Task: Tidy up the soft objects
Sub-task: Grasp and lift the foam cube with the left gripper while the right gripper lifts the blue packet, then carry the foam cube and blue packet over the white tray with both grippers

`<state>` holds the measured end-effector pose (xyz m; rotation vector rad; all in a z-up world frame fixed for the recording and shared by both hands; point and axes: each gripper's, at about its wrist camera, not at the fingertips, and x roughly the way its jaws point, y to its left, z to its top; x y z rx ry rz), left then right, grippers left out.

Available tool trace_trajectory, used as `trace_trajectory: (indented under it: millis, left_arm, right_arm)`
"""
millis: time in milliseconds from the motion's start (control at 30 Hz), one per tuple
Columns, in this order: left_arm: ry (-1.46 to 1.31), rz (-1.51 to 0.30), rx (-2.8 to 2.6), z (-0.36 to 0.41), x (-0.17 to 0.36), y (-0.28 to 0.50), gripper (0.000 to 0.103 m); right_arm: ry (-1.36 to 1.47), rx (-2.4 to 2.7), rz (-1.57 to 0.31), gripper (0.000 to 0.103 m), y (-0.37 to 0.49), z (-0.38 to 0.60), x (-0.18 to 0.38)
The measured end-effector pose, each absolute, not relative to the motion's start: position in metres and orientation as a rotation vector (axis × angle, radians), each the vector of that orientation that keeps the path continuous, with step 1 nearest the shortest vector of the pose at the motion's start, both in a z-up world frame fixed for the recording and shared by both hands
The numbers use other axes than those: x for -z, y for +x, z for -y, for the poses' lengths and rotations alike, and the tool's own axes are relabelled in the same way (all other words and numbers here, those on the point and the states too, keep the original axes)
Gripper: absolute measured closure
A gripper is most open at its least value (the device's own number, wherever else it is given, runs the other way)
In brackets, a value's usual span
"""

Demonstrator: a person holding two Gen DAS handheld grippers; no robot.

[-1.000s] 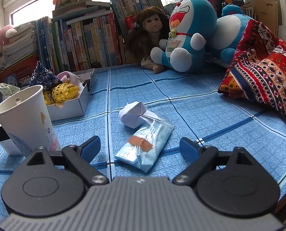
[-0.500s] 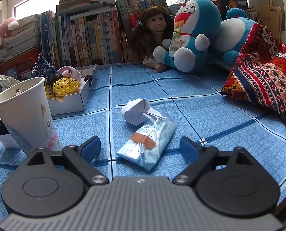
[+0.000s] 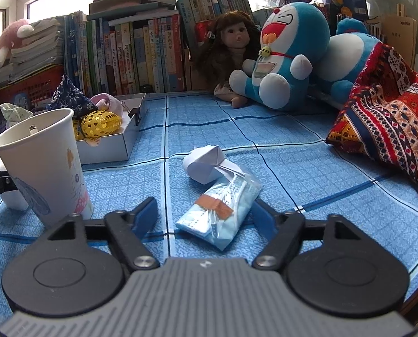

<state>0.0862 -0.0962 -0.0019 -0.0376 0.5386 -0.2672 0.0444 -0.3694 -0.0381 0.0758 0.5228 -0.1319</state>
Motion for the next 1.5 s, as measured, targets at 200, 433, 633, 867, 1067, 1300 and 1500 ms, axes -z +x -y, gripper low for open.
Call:
trace_trajectory:
  millis: [200,433,633,867,1067,1300,1500]
  left_arm:
    - [-0.023,-0.514,0.262,0.095,-0.005,0.081,0.061]
    - [-0.039,-0.487,0.274,0.086,-0.022,0.069,0.061]
    - [-0.085,-0.466,0.289,0.075,-0.045,0.063,0.061]
    - [-0.083,-0.461,0.311,0.066,-0.071,0.065,0.061]
    - [-0.059,-0.459,0.311,0.056,-0.093,0.076,0.061]
    - [-0.005,-0.434,0.282,0.050,-0.115,0.100,0.061]
    - [-0.064,-0.516,0.295,0.041,-0.124,0.140,0.061]
  right_arm:
    - [0.059,0.127,-0.516,0.045,0.042,0.366,0.036]
    - [0.084,0.119,-0.475,0.047,0.031,0.364,0.023]
    - [0.136,0.069,-0.415,0.047,0.024,0.366,-0.005]
    - [0.225,-0.020,-0.391,0.047,0.030,0.371,-0.029]
    - [0.277,-0.091,-0.384,0.047,0.045,0.371,-0.049]
    - [0.343,-0.180,-0.406,0.047,0.080,0.366,-0.070]
    - [0.363,-0.225,-0.451,0.047,0.119,0.356,-0.084]
